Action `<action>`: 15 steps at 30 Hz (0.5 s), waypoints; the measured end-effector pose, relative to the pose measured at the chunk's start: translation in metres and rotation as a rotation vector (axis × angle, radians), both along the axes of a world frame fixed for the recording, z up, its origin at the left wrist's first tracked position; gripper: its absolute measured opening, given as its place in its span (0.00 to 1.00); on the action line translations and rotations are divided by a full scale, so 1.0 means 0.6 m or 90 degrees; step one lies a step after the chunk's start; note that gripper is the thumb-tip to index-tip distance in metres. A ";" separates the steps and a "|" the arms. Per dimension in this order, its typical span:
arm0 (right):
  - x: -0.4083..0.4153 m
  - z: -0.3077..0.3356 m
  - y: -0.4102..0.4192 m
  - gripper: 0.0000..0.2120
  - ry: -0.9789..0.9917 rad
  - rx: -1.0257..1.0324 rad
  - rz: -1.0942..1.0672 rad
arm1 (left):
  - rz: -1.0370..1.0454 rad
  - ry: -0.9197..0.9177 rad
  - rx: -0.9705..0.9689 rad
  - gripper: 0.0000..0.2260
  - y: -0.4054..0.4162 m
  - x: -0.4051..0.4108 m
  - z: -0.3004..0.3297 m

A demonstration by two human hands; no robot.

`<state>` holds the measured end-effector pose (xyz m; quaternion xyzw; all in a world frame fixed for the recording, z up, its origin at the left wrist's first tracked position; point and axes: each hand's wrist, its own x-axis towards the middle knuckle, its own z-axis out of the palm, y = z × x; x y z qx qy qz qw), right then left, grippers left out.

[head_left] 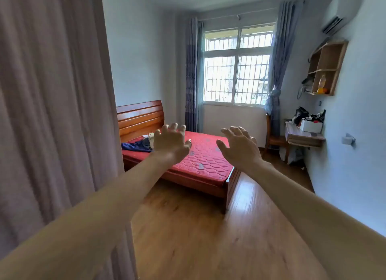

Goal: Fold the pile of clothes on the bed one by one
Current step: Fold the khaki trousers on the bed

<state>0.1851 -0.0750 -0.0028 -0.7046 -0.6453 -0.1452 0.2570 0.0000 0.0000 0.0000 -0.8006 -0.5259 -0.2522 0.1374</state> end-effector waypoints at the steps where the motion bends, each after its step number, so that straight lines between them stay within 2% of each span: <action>1: 0.013 -0.004 0.008 0.23 0.000 -0.003 -0.008 | 0.002 0.006 -0.017 0.25 0.008 0.012 -0.004; 10: 0.197 -0.103 0.117 0.25 0.037 -0.087 -0.040 | 0.021 0.054 -0.093 0.26 0.112 0.171 -0.082; 15: 0.310 -0.101 0.201 0.25 0.040 -0.098 -0.016 | 0.024 0.050 -0.101 0.26 0.186 0.285 -0.081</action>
